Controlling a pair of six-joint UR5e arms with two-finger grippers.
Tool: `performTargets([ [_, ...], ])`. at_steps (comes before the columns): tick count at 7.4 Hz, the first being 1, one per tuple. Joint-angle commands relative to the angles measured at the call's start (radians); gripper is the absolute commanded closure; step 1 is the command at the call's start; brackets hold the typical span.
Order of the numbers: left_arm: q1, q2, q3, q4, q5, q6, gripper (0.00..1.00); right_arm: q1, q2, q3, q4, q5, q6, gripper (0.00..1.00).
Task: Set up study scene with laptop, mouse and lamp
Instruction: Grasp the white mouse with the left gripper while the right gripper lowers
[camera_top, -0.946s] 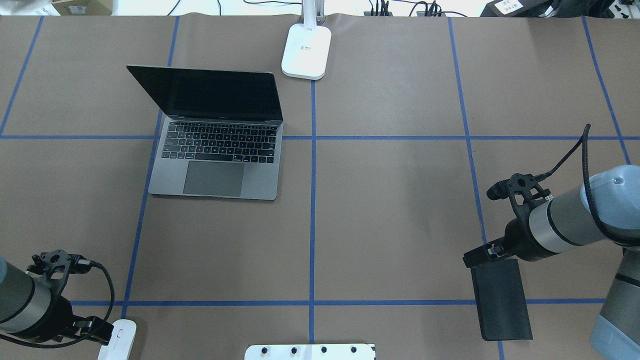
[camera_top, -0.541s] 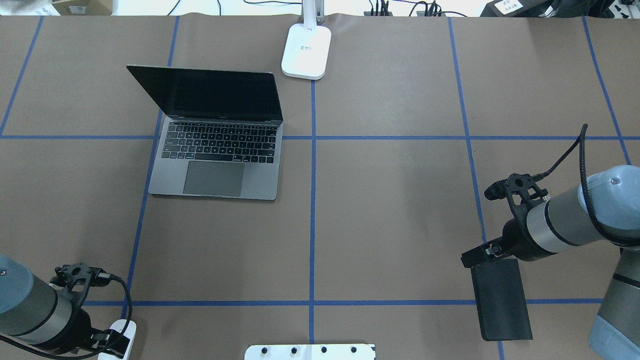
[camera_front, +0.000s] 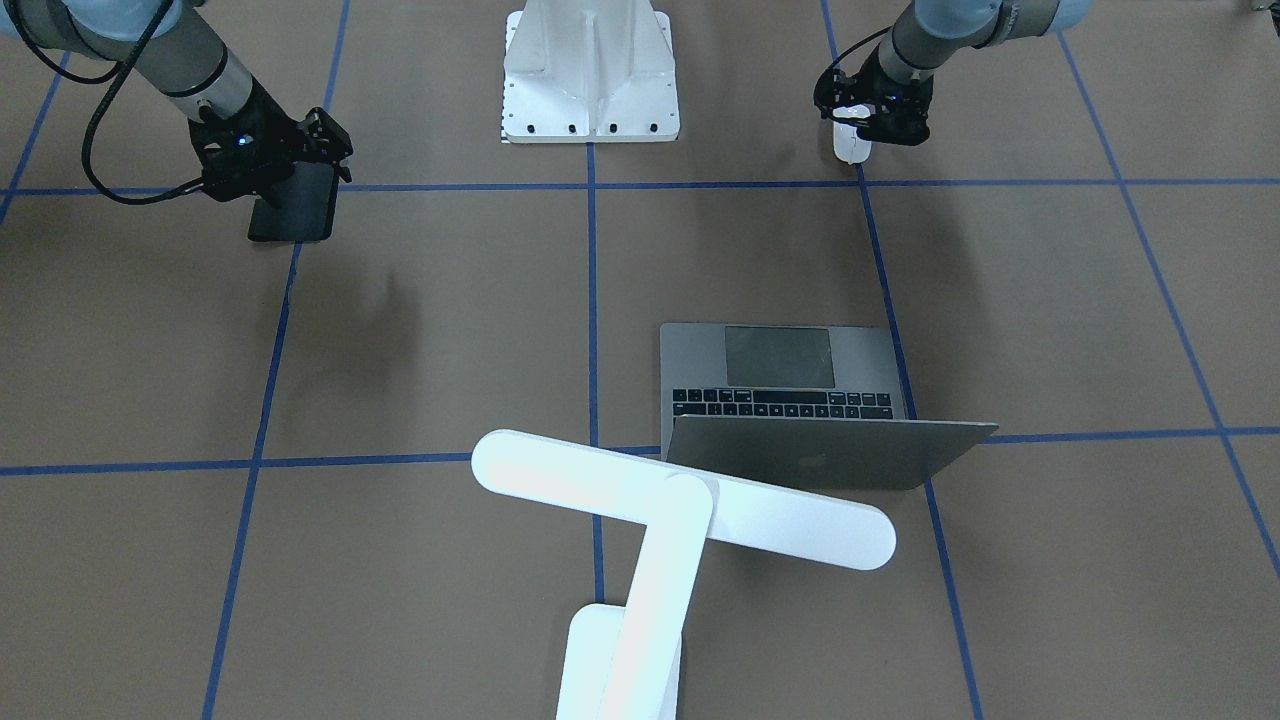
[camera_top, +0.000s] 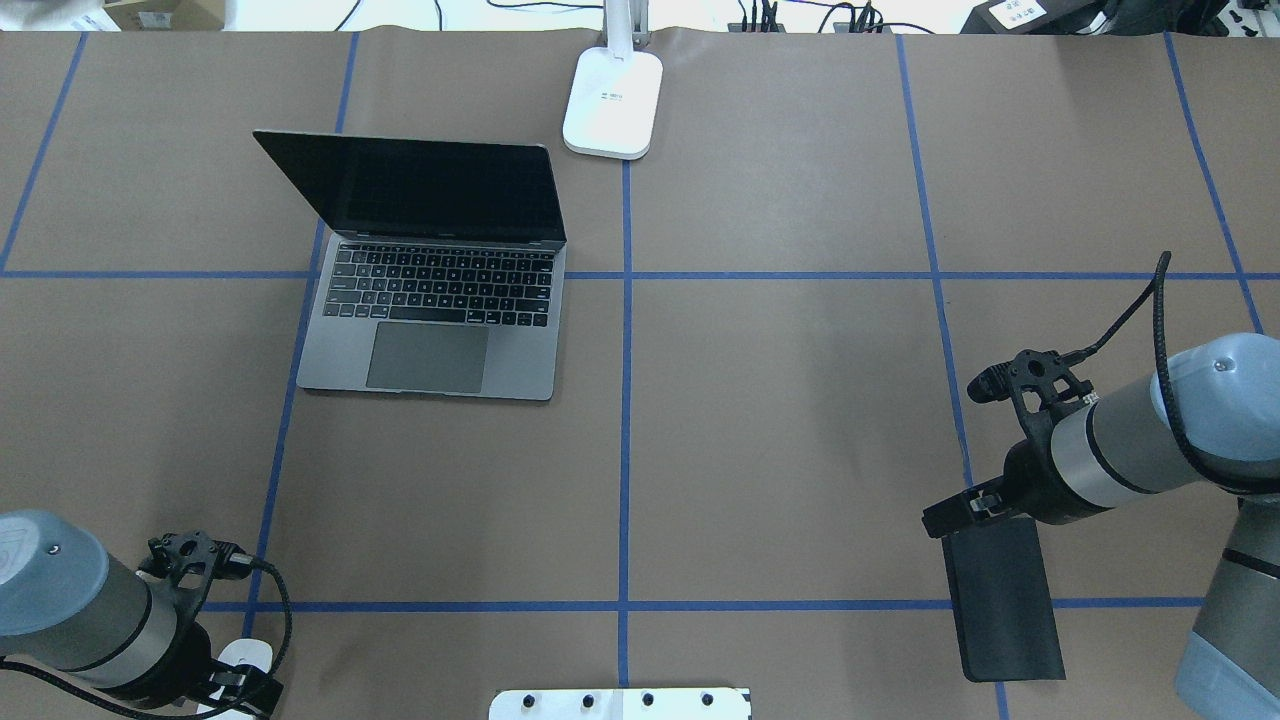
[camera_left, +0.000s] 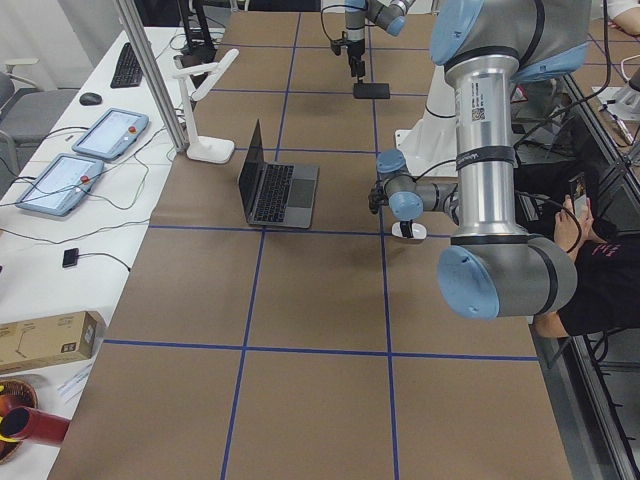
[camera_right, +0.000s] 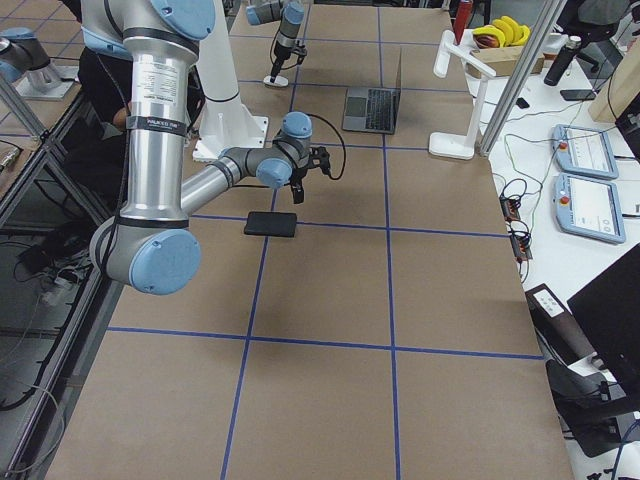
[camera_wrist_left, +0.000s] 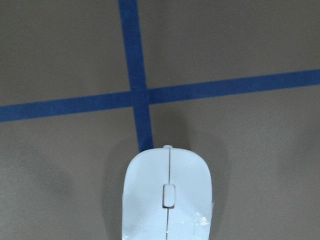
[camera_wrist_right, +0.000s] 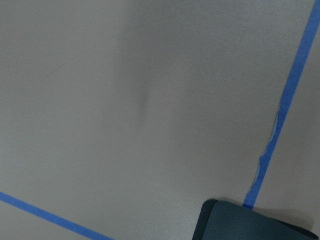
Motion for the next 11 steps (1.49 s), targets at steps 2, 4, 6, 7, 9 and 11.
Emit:
performTargets([
  [2,0.001,-0.006,0.021,-0.001,-0.002,0.035,0.05,-0.012,0.0,-0.001,0.0,-0.016,0.0,0.02],
  [4,0.001,-0.015,0.027,-0.004,-0.006,0.034,0.11,-0.012,0.0,-0.001,0.0,-0.016,0.0,0.02],
  [6,-0.002,-0.013,0.02,-0.004,-0.008,0.031,0.13,-0.013,0.002,0.001,0.0,-0.016,0.0,0.02],
  [7,-0.001,-0.015,0.024,-0.004,-0.008,0.031,0.14,-0.013,0.002,0.001,0.0,-0.016,0.0,0.02],
  [9,0.001,-0.017,0.029,-0.004,-0.008,0.032,0.19,-0.012,0.0,0.001,-0.002,-0.016,0.0,0.02],
  [11,-0.001,-0.017,0.027,-0.004,-0.008,0.031,0.33,-0.012,0.0,0.001,-0.002,-0.016,0.0,0.02],
])
